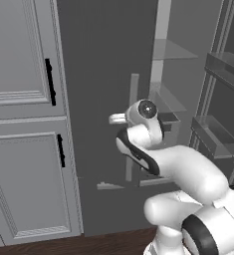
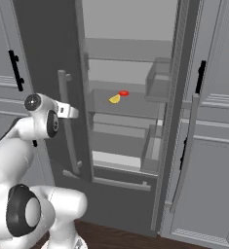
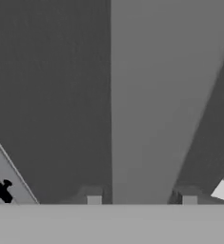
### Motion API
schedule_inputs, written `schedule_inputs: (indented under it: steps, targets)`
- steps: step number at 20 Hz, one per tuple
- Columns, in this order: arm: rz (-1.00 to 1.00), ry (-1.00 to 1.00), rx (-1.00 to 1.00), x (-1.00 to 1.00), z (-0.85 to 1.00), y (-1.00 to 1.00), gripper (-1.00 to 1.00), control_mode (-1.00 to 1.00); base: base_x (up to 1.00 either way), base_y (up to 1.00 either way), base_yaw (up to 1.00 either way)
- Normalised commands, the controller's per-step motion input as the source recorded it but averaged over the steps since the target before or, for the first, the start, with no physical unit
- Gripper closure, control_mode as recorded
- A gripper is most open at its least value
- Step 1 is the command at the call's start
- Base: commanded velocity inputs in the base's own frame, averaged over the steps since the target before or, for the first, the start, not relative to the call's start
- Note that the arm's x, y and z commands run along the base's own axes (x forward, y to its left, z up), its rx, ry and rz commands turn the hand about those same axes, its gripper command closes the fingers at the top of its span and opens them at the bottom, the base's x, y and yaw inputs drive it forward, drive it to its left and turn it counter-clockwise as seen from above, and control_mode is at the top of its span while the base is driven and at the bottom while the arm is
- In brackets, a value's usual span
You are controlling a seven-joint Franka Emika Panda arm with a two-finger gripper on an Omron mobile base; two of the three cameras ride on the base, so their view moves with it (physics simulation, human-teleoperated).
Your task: Grab a lemon wedge from the fridge and one ice cube from the ice bowl, and put them in the glass of lemonade.
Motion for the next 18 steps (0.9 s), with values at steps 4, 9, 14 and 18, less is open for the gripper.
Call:
schedule_inputs:
  steps: [4, 9, 14, 18]
  targets:
    - [0.07, 0.03, -0.08, -0.95, 0.67, 0.97, 1.00, -1.00, 0.00, 0.00, 0.00]
    - [0.12, 0.11, -0.07, -0.84, 0.75, 0.89, 1.00, -1.00, 0.00, 0.00, 0.00]
    - [0.13, 0.03, -0.03, -0.72, 0.99, 0.44, 1.00, -1.00, 0.00, 0.00, 0.00]
    - [0.07, -0.04, 0.00, -0.98, 0.87, 0.06, 1.00, -1.00, 0.00, 0.00, 0.00]
